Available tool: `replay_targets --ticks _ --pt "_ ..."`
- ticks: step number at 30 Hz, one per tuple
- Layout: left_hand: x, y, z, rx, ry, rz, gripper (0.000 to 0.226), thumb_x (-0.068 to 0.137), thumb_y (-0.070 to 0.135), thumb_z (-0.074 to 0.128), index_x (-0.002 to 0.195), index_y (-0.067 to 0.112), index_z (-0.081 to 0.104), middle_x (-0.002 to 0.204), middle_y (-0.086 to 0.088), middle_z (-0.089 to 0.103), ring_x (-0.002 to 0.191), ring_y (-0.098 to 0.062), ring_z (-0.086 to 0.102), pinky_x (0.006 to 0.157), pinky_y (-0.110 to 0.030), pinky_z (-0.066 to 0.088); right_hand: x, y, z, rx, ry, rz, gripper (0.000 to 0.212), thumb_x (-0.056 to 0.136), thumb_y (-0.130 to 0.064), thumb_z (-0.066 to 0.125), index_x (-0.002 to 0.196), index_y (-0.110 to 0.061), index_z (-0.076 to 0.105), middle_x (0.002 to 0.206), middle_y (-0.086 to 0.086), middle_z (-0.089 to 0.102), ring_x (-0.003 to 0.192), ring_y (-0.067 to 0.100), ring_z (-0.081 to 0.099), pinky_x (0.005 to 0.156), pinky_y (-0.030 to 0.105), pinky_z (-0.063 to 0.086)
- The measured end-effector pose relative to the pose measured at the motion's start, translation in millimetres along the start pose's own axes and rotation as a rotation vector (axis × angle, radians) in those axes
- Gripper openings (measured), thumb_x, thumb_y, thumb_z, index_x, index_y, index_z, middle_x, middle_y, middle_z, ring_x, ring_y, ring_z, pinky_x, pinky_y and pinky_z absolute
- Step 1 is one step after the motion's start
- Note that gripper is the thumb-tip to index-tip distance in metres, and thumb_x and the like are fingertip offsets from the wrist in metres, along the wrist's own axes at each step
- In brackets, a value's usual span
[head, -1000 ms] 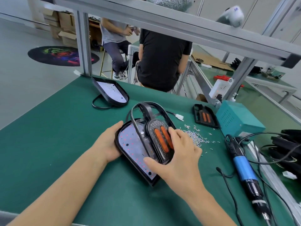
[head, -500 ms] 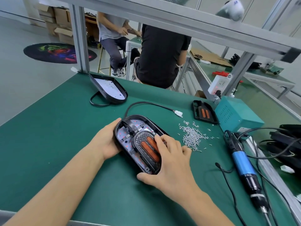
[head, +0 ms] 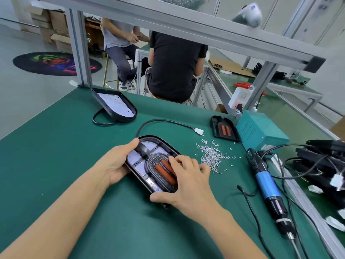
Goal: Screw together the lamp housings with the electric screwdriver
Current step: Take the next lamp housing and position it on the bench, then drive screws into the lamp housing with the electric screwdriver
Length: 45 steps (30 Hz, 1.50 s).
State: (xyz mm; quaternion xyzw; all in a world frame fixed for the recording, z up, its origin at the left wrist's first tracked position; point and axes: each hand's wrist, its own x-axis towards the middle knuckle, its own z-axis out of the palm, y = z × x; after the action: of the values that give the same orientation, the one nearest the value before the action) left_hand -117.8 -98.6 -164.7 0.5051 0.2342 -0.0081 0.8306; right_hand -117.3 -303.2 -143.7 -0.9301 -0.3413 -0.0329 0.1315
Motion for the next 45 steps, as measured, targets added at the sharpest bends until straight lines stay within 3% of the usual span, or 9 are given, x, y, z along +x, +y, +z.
replay_targets --ticks 6,11,15,19,23,27,35,39,45 --pt "7 2 4 0.143 0.118 0.091 0.035 0.088 0.030 0.063 0.105 0.000 0.067 0.097 -0.012 0.073 0.075 -0.020 0.068 0.075 -0.032 0.053 3 2 9 0.050 0.045 0.002 0.102 0.065 -0.085 0.056 0.147 -0.028 0.031 0.139 -0.010 0.029 0.127 0.012 0.023 0.094 0.021 -0.001" --pt "17 -4 7 0.605 0.364 0.315 0.065 0.080 0.033 0.073 0.135 0.009 0.048 0.135 -0.003 0.051 0.116 -0.015 0.048 0.093 -0.027 0.033 7 -2 13 0.020 0.086 0.003 0.099 0.069 -0.083 0.054 0.147 -0.027 0.031 0.142 -0.008 0.030 0.130 0.014 0.024 0.100 0.028 0.001" --pt "17 -11 8 0.735 0.439 0.399 0.046 0.085 0.035 0.066 0.124 0.013 0.055 0.123 -0.003 0.058 0.108 -0.021 0.052 0.087 -0.031 0.036 -3 7 8 0.186 0.151 -0.031 0.082 0.076 -0.078 0.045 0.143 -0.029 0.042 0.143 -0.012 0.034 0.134 0.004 0.022 0.109 0.024 -0.002" --pt "9 -6 9 0.790 0.369 0.374 0.044 0.077 0.044 0.061 0.111 0.015 0.062 0.107 -0.004 0.064 0.104 -0.027 0.056 0.084 -0.037 0.042 -18 44 -10 0.251 0.283 0.116 0.055 0.089 -0.053 0.051 0.135 -0.023 0.055 0.135 -0.011 0.046 0.129 0.004 0.034 0.106 0.016 0.008" --pt "6 13 20 1.094 0.486 0.505 0.045 0.083 0.036 0.065 0.122 0.014 0.060 0.126 -0.011 0.057 0.116 -0.034 0.048 0.099 -0.047 0.038 -36 106 -31 0.211 0.343 0.383 0.039 0.095 -0.017 0.060 0.134 -0.010 0.056 0.134 0.006 0.051 0.127 0.021 0.044 0.107 0.027 0.027" --pt "15 29 61 1.163 0.238 0.776 0.017 0.083 0.016 0.066 0.099 0.017 0.073 0.100 0.001 0.068 0.102 -0.021 0.058 0.091 -0.032 0.043 -55 158 -39 0.073 0.273 0.654 0.042 0.095 -0.012 0.058 0.136 -0.003 0.051 0.134 0.014 0.049 0.124 0.030 0.044 0.098 0.035 0.036" --pt "76 22 155 1.701 -0.332 0.520 0.020 0.079 0.014 0.071 0.096 0.023 0.075 0.097 0.006 0.072 0.085 -0.013 0.062 0.073 -0.022 0.044 -61 183 -38 0.060 0.061 0.861 0.055 0.093 -0.039 0.059 0.139 -0.014 0.040 0.129 0.011 0.044 0.095 0.025 0.049 0.071 0.032 0.038" --pt "91 11 160 1.847 -0.373 0.424 0.028 0.076 0.012 0.073 0.101 0.025 0.073 0.102 0.006 0.071 0.098 -0.016 0.063 0.072 -0.023 0.044 -61 186 -36 0.084 0.080 0.880 0.059 0.093 -0.040 0.058 0.143 -0.017 0.036 0.127 0.009 0.044 0.101 0.026 0.054 0.078 0.033 0.045" --pt "95 3 158 1.833 -0.320 0.500 0.019 0.077 0.019 0.074 0.096 0.024 0.074 0.098 0.007 0.071 0.088 -0.014 0.061 0.069 -0.024 0.044 -58 187 -34 0.081 0.068 0.893 0.060 0.093 -0.044 0.056 0.144 -0.019 0.034 0.121 0.007 0.048 0.102 0.025 0.052 0.078 0.033 0.045"
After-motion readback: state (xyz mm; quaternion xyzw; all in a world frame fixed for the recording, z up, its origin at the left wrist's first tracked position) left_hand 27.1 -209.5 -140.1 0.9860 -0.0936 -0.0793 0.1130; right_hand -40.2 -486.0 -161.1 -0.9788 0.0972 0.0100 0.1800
